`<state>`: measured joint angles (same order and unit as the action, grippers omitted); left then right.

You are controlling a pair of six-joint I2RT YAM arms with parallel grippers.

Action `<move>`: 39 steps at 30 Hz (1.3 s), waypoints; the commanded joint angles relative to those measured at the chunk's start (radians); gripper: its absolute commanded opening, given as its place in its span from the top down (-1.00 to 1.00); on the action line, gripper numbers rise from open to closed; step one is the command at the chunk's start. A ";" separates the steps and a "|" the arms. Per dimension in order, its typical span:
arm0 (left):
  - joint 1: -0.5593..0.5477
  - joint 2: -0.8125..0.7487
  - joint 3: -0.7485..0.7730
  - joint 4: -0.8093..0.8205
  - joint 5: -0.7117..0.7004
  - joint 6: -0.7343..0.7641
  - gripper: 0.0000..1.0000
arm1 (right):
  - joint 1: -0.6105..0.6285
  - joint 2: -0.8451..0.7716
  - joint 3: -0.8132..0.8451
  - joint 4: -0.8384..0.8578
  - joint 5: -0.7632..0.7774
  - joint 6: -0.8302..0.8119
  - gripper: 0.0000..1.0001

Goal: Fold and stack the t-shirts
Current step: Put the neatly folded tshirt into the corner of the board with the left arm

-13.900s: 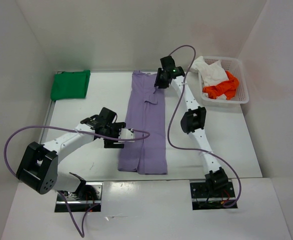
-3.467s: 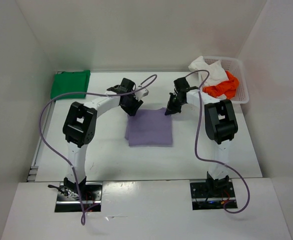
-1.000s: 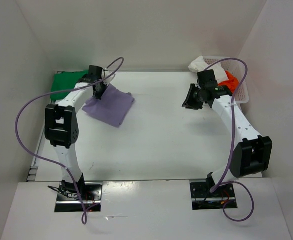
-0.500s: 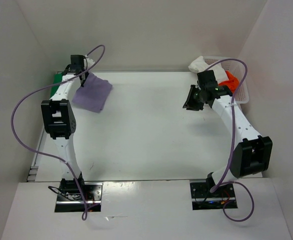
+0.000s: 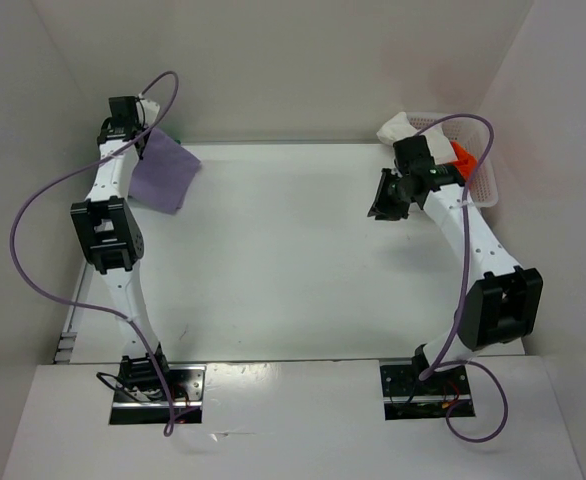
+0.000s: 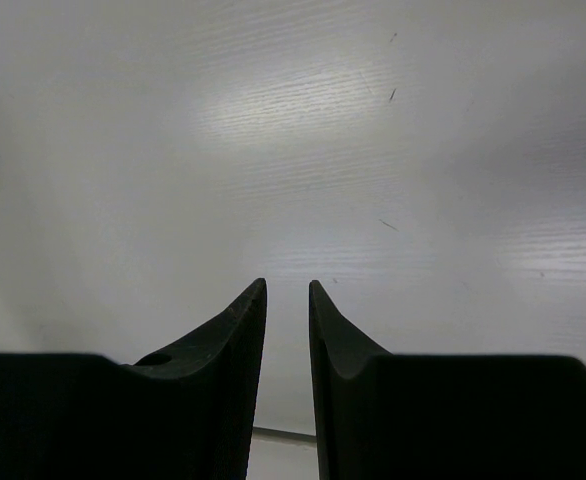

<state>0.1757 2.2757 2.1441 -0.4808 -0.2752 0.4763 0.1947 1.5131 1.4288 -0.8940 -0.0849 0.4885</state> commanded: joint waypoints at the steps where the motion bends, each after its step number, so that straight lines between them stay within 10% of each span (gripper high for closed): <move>1: 0.028 0.025 0.086 0.033 0.022 0.012 1.00 | -0.008 0.024 0.070 -0.037 0.016 -0.004 0.42; 13: 0.091 0.241 0.385 -0.091 -0.005 -0.010 1.00 | 0.038 0.094 0.102 -0.068 0.034 0.005 0.42; 20: 0.130 0.528 0.957 -0.347 -0.105 -0.079 0.65 | 0.058 0.116 0.121 -0.079 0.043 0.005 0.40; 25: 0.149 0.553 0.965 -0.372 -0.165 -0.105 0.05 | 0.078 0.127 0.130 -0.079 0.034 0.005 0.34; 39: 0.099 0.510 0.990 -0.498 0.041 -0.076 -0.26 | 0.078 0.099 0.121 -0.079 0.034 0.005 0.32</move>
<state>0.3225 2.8189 3.0985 -0.9070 -0.3702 0.3897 0.2657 1.6421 1.5055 -0.9562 -0.0601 0.4927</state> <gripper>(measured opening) 0.627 0.339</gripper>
